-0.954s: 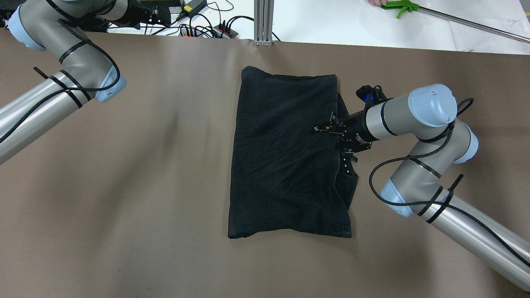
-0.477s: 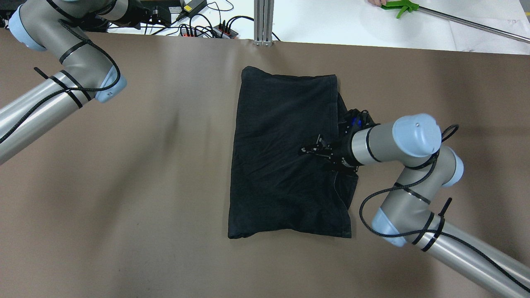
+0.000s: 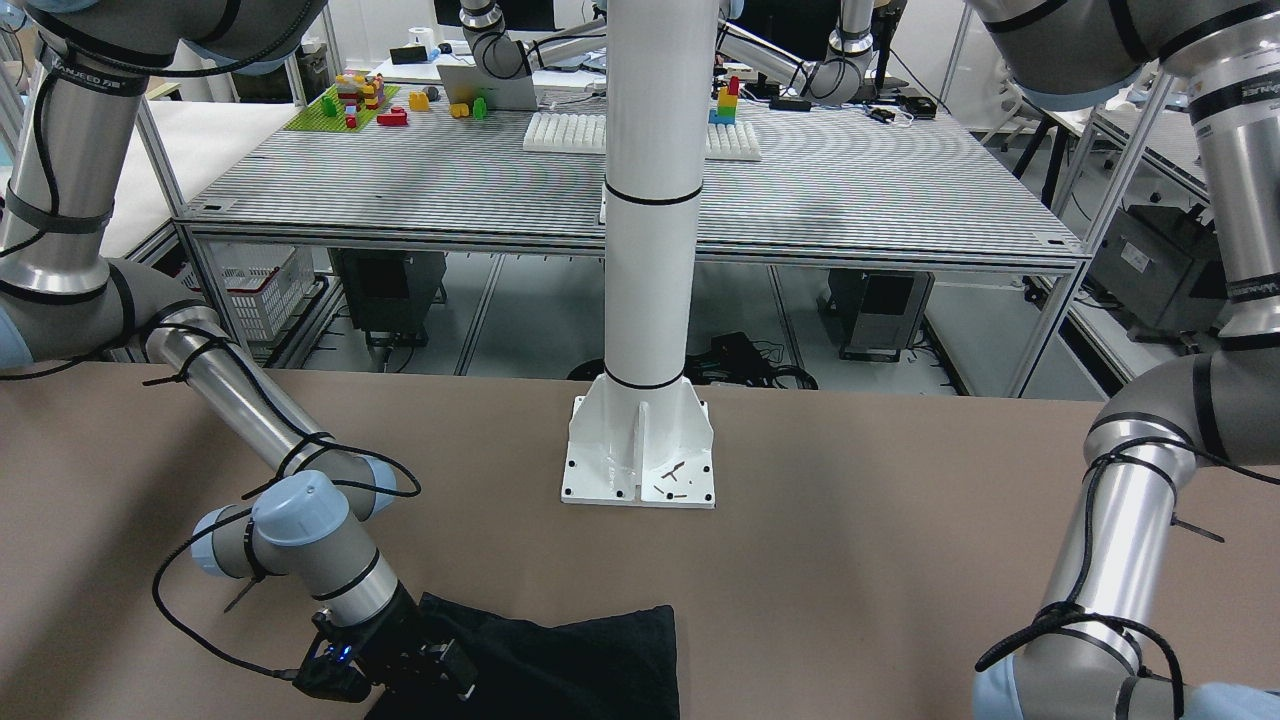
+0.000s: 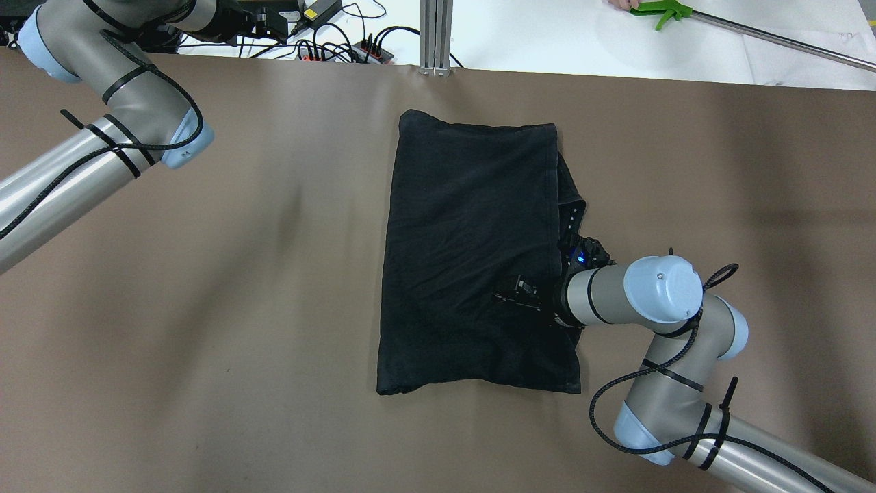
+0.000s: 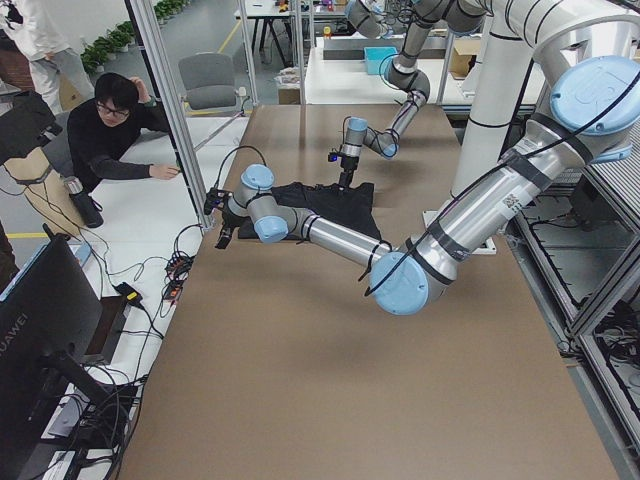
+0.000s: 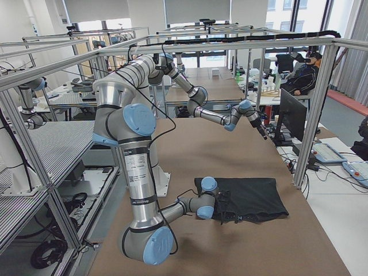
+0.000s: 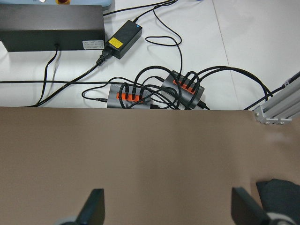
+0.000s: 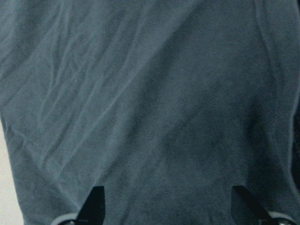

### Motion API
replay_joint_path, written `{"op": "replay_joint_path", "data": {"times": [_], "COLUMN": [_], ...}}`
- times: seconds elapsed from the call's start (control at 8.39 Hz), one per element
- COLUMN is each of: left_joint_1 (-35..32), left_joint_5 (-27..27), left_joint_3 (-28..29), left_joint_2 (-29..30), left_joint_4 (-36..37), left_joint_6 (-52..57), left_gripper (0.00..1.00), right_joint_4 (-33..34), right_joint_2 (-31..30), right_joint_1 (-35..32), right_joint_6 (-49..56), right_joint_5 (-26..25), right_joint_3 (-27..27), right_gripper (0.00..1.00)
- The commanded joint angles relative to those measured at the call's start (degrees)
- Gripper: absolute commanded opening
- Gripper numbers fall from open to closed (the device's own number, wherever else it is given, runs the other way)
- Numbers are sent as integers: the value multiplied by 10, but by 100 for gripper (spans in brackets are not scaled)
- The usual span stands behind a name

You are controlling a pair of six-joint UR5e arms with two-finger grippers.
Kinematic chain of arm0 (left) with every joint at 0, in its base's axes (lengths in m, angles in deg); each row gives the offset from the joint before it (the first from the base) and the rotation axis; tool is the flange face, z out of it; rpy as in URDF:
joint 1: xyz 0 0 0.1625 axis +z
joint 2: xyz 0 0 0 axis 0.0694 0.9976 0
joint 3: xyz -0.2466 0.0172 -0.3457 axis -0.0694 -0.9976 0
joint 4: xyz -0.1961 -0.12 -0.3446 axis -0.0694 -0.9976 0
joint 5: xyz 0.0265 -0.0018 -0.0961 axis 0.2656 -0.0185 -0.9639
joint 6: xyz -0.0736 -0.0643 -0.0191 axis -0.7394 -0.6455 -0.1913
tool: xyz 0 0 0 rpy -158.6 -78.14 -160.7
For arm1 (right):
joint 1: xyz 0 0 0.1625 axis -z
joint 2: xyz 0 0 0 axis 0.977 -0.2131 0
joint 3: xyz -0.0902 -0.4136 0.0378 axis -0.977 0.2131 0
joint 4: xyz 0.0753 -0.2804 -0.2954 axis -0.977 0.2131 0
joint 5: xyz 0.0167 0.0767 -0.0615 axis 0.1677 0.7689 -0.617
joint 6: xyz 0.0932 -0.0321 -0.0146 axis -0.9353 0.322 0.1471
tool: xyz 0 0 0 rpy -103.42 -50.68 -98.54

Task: Fold clothes
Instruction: 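Move the right gripper down the shirt's side to its near corner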

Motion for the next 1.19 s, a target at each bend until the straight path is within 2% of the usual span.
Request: {"op": "replay_joint_path", "data": {"times": [0.0,0.24,0.6,1.07], "left_joint_1": [2,2,2,10], "left_joint_5": [0,0,1,16], "left_joint_3": [1,1,0,-8], "left_joint_2": [4,7,9,4], "left_joint_4": [1,2,2,-2], "left_joint_6": [0,0,0,-1], "left_gripper": [95,95,95,95], "right_joint_4": [-29,-27,-56,-52], "right_joint_2": [-38,-44,-119,-95], "right_joint_1": [-9,-14,-12,31], "right_joint_6": [2,-4,-7,-65], "right_joint_5": [1,8,8,-8], "right_joint_3": [0,-33,-71,-66], "right_gripper": [94,95,95,94]}}
